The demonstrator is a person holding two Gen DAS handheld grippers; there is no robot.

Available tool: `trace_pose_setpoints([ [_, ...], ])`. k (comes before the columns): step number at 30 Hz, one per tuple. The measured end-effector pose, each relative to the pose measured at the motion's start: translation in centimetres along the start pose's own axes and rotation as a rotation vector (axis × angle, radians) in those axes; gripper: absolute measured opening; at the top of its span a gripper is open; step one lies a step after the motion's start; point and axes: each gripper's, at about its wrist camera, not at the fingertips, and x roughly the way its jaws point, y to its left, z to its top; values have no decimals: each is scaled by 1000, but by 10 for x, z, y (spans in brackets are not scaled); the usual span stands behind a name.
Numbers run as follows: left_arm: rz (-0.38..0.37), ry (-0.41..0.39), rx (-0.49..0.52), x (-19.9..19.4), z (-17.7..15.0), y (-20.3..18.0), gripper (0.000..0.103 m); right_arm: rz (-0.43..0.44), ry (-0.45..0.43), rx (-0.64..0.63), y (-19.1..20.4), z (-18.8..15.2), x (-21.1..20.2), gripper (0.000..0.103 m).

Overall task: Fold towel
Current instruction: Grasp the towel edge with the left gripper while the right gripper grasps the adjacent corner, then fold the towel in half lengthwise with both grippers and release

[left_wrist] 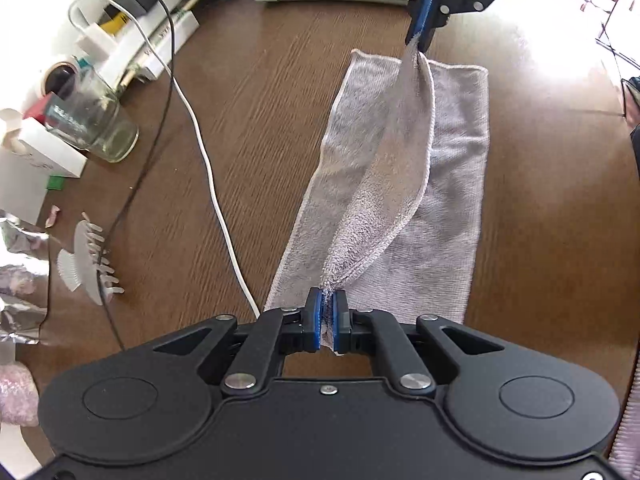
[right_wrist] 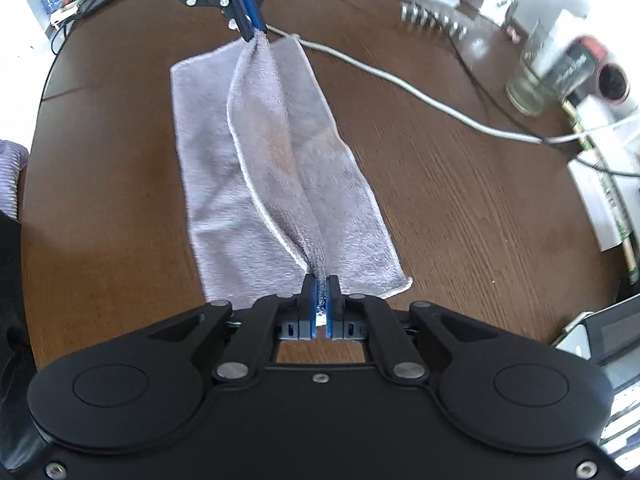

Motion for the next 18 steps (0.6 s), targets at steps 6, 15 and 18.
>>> trace_pose_setpoints([
  [6, -4, 45, -1, 12, -3, 13, 14, -7, 33, 52, -18, -2, 16, 18],
  [15, 274, -23, 22, 4, -10, 33, 93, -236, -65, 55, -32, 0, 4, 80],
  [18, 245, -30, 59, -1, -8, 28, 95, -222, -67, 42, -33, 3, 2, 80],
])
